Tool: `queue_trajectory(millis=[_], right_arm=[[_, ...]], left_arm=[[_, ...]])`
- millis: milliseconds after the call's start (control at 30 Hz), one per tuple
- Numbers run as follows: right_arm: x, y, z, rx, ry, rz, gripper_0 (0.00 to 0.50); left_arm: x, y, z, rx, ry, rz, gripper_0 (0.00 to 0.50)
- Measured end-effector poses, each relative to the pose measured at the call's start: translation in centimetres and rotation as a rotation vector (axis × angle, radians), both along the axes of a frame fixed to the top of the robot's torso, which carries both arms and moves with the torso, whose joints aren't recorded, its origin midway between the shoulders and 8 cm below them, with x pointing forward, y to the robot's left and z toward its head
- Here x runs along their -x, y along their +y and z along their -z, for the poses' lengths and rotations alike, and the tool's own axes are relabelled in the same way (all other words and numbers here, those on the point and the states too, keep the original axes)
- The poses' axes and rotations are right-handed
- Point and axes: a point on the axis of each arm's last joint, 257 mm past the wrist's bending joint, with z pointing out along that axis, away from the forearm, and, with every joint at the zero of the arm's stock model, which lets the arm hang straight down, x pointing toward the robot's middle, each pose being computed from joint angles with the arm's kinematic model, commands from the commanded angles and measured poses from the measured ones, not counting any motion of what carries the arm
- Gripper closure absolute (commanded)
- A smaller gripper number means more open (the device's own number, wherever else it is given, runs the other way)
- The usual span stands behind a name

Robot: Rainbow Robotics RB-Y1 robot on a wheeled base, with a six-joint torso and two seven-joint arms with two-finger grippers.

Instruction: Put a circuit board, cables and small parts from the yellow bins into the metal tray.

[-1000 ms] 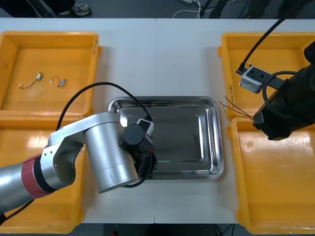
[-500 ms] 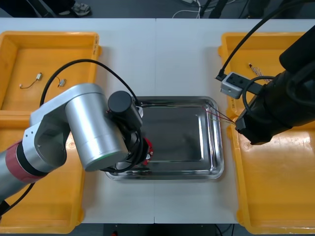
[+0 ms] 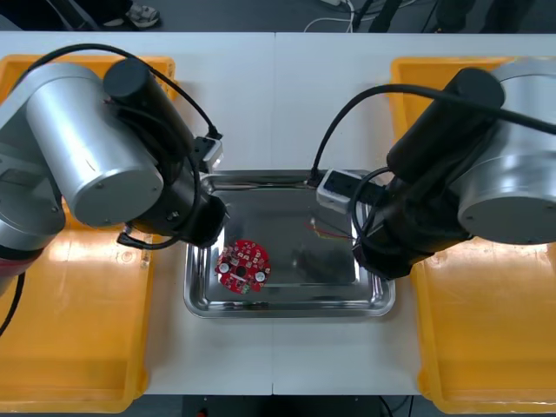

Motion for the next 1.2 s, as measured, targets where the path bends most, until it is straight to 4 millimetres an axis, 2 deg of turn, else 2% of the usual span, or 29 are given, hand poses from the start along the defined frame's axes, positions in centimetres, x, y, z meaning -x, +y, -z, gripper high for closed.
queue_trajectory(millis=[267, 467, 733, 1067, 1200], right_arm=[[-0.3, 2.1, 2.9, -0.017, -0.027, -0.044, 0.5], [-0.6, 2.4, 5.1, 0.004, -0.047, -0.066, 0.5], [-0.9, 2.3, 8.0, 0.034, -0.066, -0.099, 0.5], [-1.1, 2.5, 10.7, 0.026, -0.072, -0.125, 0.5], [-1.1, 2.2, 11.4, 0.035, -0.063, -0.122, 0.5]], left_arm=[[-1.5, 4.0, -2.1, 0.011, 0.012, -0.084, 0.0], [-3.3, 7.1, -3.3, 0.027, 0.031, -0.143, 0.0], [-6.2, 9.6, -5.6, -0.014, -0.002, -0.013, 0.0], [-8.4, 14.3, -6.8, 0.06, -0.001, -0.179, 0.0], [-8.8, 16.1, -6.8, 0.039, 0.002, -0.169, 0.0]])
